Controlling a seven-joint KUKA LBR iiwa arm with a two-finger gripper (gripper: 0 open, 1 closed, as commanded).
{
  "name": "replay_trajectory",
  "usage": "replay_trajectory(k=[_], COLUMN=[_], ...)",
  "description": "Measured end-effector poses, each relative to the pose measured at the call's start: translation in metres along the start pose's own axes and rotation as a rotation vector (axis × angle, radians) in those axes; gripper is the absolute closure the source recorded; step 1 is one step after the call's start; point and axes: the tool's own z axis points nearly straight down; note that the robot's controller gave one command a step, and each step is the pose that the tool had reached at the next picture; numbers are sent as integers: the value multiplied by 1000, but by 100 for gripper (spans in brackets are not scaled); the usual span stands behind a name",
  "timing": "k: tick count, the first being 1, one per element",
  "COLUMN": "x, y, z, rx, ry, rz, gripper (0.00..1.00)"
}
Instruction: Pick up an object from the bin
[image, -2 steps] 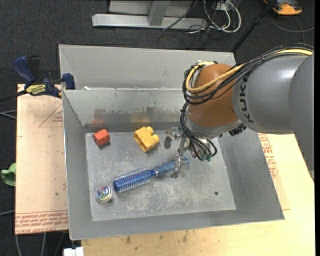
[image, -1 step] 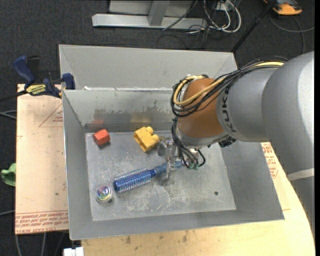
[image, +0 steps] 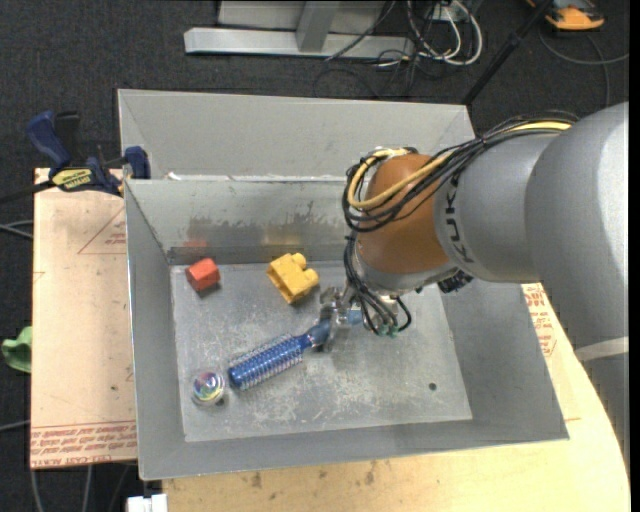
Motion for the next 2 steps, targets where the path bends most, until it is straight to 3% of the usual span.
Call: replay_trajectory(k=[1, 2], x=[-15, -29], y=[-3, -51], z=[-127, -190], rx=[0, 4], ry=[-10, -7], rz=[-25, -299], gripper=[100, 100])
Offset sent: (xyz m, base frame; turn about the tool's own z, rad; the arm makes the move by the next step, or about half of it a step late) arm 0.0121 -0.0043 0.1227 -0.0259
